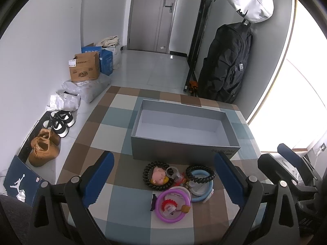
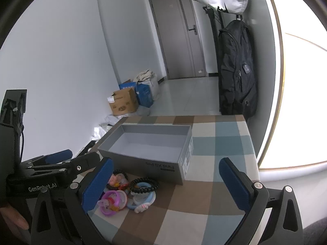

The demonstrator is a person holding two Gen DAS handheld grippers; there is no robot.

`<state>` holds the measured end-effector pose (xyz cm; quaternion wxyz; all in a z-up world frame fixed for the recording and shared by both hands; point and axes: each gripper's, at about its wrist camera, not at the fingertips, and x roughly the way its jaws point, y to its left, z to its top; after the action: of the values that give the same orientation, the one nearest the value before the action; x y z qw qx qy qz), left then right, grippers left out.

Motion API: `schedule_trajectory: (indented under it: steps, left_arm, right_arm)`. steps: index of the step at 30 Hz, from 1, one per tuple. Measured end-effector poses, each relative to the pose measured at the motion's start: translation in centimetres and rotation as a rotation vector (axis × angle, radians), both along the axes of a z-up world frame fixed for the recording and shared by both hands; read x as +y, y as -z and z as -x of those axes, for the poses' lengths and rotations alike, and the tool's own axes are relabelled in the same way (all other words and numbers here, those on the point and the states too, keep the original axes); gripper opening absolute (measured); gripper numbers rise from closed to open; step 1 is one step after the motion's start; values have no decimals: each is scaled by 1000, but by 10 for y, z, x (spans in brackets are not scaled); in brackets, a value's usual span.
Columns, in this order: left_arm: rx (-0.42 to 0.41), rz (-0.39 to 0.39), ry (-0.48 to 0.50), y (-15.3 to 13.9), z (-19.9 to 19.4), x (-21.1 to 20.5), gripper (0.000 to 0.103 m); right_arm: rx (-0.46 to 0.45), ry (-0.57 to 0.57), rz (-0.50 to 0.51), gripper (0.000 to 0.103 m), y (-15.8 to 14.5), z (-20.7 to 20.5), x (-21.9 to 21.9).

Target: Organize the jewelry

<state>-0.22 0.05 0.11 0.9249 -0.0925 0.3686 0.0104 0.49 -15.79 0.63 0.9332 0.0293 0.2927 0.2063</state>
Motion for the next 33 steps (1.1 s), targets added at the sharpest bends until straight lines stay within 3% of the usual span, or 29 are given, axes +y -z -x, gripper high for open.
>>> schedule_trajectory:
  steps: [23,33]
  left_arm:
    - [12,37,-3,4,-2,3,96]
    - [40,108,-16,12,2,24,96]
  right_arm:
    - [25,7,-16,103,1,-2,-4]
    - [125,-8,-18,103,14,-14,0]
